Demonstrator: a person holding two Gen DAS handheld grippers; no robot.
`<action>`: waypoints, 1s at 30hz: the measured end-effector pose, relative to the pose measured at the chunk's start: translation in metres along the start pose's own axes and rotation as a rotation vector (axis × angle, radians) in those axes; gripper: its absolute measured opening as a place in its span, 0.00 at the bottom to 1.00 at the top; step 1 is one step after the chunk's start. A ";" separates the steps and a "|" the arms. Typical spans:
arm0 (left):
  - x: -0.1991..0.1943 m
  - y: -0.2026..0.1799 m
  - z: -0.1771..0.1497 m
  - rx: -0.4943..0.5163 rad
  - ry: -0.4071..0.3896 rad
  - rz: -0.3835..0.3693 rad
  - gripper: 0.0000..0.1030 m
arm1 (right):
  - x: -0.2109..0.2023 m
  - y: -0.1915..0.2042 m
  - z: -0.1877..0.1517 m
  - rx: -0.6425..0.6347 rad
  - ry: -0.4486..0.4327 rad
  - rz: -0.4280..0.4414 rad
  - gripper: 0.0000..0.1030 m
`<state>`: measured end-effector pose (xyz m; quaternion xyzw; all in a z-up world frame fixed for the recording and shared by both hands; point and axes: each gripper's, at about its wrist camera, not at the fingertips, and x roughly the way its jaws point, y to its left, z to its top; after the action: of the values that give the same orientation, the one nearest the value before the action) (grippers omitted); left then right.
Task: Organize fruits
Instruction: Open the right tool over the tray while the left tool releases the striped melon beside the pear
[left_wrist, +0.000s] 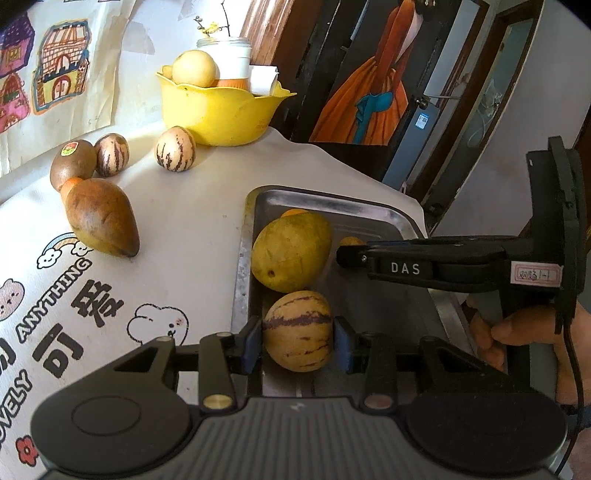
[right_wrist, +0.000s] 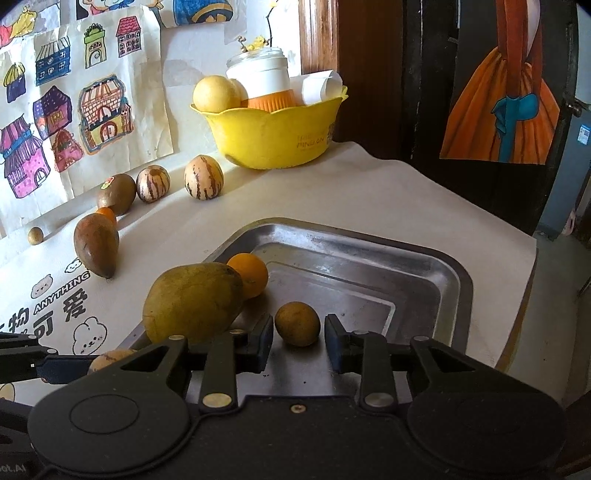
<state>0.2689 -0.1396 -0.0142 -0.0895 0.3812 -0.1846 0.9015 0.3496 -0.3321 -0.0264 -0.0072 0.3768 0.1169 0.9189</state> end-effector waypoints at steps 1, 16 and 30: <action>-0.002 0.000 0.000 -0.003 -0.007 -0.001 0.44 | -0.003 0.000 0.000 0.002 -0.004 -0.001 0.37; -0.072 0.011 0.001 -0.077 -0.142 0.014 0.88 | -0.081 0.014 0.002 0.015 -0.135 -0.038 0.79; -0.145 0.031 -0.009 -0.131 -0.256 0.202 1.00 | -0.164 0.062 -0.012 0.008 -0.204 -0.029 0.99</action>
<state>0.1778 -0.0537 0.0652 -0.1321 0.2814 -0.0547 0.9489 0.2149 -0.3078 0.0832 0.0027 0.2815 0.1021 0.9541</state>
